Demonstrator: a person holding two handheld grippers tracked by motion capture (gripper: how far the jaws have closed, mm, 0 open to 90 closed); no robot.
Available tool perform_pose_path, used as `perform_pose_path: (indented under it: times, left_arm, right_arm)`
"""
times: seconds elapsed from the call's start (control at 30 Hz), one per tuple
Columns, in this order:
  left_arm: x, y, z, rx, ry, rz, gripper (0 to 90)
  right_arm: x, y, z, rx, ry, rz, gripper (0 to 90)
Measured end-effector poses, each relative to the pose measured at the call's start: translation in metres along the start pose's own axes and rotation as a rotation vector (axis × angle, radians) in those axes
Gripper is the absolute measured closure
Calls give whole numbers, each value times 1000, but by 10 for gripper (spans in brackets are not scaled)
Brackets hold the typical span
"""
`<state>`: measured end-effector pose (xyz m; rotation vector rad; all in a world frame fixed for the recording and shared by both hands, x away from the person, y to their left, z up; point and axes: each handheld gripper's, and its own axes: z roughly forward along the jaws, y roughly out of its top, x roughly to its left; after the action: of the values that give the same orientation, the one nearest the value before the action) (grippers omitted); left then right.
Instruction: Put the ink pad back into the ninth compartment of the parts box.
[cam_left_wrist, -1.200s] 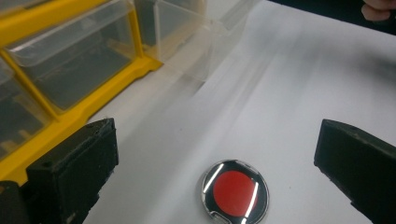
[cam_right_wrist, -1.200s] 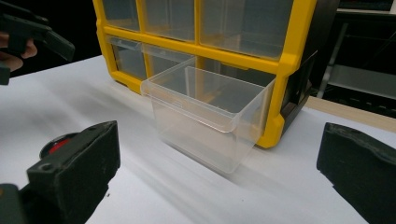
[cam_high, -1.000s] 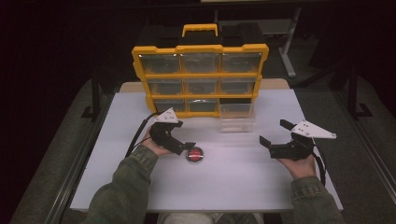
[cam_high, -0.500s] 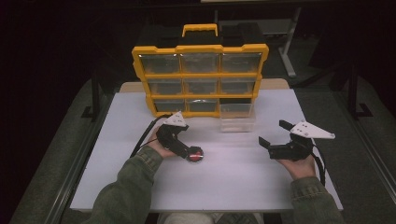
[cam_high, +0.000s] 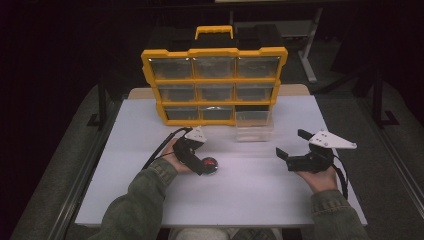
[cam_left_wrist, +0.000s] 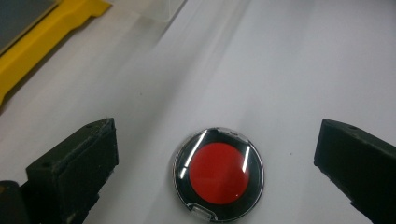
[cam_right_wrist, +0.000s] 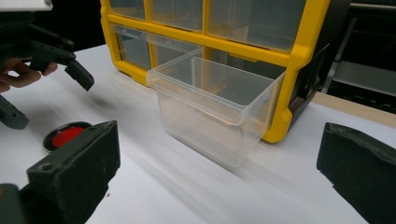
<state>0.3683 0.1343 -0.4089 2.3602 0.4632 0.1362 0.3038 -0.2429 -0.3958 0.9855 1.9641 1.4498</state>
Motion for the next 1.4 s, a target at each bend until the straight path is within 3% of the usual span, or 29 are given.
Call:
perform_pose_path:
  times: [0.3,0.47,0.73,0.9,1.4]
  left_arm:
    - [-3,-3,10,75,-28,27,3]
    - [-6,-4,15,113,-37,42,49]
    - [-7,-6,18,121,-56,56,174]
    - [-5,-7,20,126,-35,48,187]
    - [-4,-10,26,151,-27,43,254]
  right_arm:
    - [0,0,0,1,0,1,0]
    - [0,0,0,6,3,4,0]
    - [0,0,1,9,6,1,0]
    - [1,-1,1,11,12,-1,0]
    - [1,0,1,10,13,-1,0]
